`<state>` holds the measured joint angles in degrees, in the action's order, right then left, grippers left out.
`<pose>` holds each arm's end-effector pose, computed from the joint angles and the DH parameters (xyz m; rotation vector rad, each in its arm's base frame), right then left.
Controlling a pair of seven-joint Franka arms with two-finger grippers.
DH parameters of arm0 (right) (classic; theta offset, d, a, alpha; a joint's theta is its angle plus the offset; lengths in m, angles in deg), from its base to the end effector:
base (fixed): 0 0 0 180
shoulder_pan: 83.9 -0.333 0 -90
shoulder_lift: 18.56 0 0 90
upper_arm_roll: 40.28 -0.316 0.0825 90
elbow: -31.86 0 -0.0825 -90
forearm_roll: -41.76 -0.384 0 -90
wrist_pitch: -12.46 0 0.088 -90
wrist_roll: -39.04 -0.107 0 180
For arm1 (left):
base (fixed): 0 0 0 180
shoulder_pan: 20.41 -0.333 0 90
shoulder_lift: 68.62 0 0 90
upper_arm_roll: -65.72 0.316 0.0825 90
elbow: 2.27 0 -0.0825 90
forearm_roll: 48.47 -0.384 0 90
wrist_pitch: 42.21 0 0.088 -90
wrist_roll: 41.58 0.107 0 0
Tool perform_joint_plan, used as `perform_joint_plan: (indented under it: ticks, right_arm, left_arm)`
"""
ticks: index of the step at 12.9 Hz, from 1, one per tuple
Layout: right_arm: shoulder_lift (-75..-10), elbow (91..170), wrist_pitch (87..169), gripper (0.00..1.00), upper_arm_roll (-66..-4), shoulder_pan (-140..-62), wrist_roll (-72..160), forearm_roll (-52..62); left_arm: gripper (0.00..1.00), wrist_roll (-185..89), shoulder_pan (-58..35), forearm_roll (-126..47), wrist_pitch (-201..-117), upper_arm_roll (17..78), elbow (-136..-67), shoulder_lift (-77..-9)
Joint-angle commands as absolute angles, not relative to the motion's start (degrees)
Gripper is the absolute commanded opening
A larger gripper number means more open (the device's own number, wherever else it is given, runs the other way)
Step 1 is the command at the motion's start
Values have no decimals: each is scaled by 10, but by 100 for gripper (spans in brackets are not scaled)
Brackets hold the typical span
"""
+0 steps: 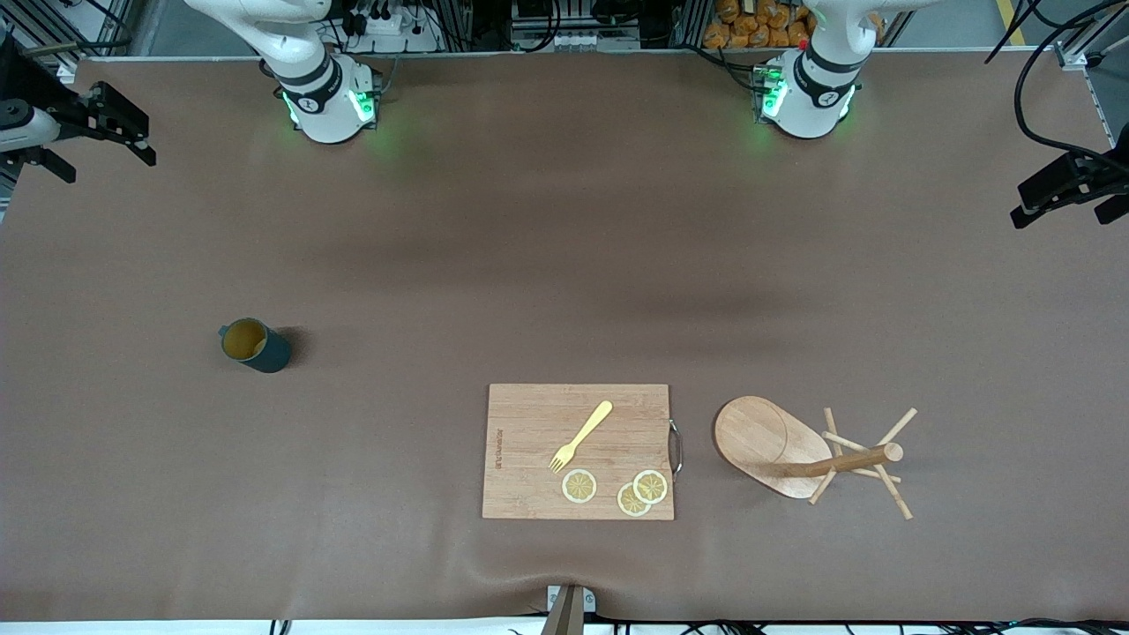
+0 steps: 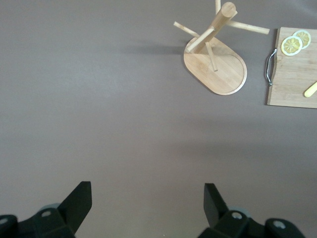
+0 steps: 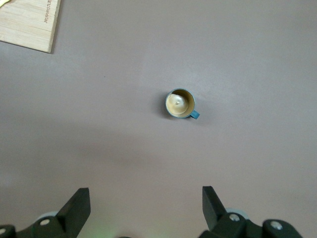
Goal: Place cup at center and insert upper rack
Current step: 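Reach the right gripper toward the teal mug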
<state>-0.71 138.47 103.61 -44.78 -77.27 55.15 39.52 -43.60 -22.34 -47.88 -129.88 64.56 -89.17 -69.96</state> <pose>0.4566 -0.0070 0.6461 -3.1099 -0.3761 -0.0669 0.5434 0.0060 0.6591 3.1300 0.0753 0.0575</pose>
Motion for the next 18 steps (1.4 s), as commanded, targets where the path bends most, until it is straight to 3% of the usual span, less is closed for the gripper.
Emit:
perform_joint_plan:
  ticks: [1,4,8,10,18]
  right_arm:
    - [1,1375,1011,100,-445,-772,556,392]
    - [3,1376,1019,100,-440,-767,554,385]
    - [-13,1376,1019,100,-343,-842,550,389]
    - [-40,1371,1034,100,-338,-853,549,394]
    - [-266,1274,1083,100,-343,-872,331,383]
  left_arm:
    - [100,-433,-224,-486,-1275,640,-888,-700]
    - [100,-432,-223,-498,-1274,640,-882,-694]
    - [100,-433,-208,-525,-1268,628,-873,-693]
    - [100,-432,-211,-522,-1267,624,-873,-693]
    - [100,-435,-212,-515,-1269,624,-874,-688]
